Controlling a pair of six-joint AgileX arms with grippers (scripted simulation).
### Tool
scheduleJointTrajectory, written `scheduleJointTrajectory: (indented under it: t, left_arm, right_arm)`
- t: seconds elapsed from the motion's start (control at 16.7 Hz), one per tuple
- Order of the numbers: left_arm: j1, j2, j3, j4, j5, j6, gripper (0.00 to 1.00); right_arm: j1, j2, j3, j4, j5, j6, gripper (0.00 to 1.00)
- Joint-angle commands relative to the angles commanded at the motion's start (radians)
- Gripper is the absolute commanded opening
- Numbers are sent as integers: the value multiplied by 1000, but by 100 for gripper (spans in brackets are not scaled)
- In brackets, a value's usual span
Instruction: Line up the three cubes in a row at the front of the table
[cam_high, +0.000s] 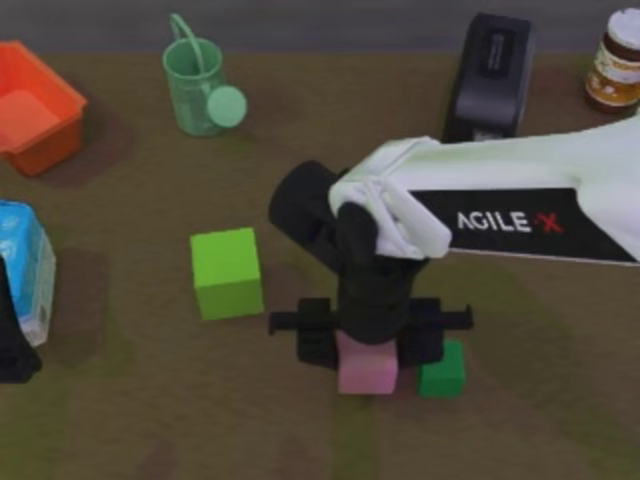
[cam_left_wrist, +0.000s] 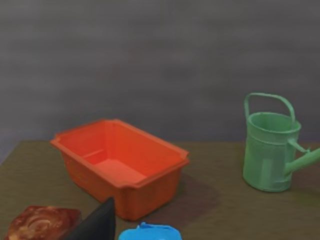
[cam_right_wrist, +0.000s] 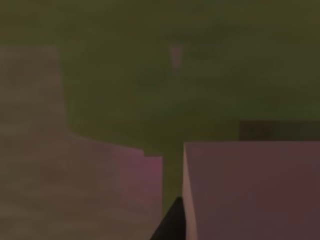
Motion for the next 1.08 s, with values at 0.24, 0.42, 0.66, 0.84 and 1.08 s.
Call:
scheduleJointTrajectory:
  t: [0.24, 0.42, 0.66, 0.84, 1.08]
  left_arm:
    - [0, 0, 0, 0, 0, 0, 100]
    - [0, 0, 0, 0, 0, 0, 100]
    - [0, 0, 0, 0, 0, 0, 100]
    - [0, 0, 0, 0, 0, 0, 100]
    - [0, 0, 0, 0, 0, 0, 100]
  right_arm:
    - [0, 0, 0, 0, 0, 0, 75]
    - [0, 0, 0, 0, 0, 0, 98]
    - [0, 0, 0, 0, 0, 0, 100]
    - [0, 0, 0, 0, 0, 0, 100]
    - [0, -6, 11, -17, 0, 0, 100]
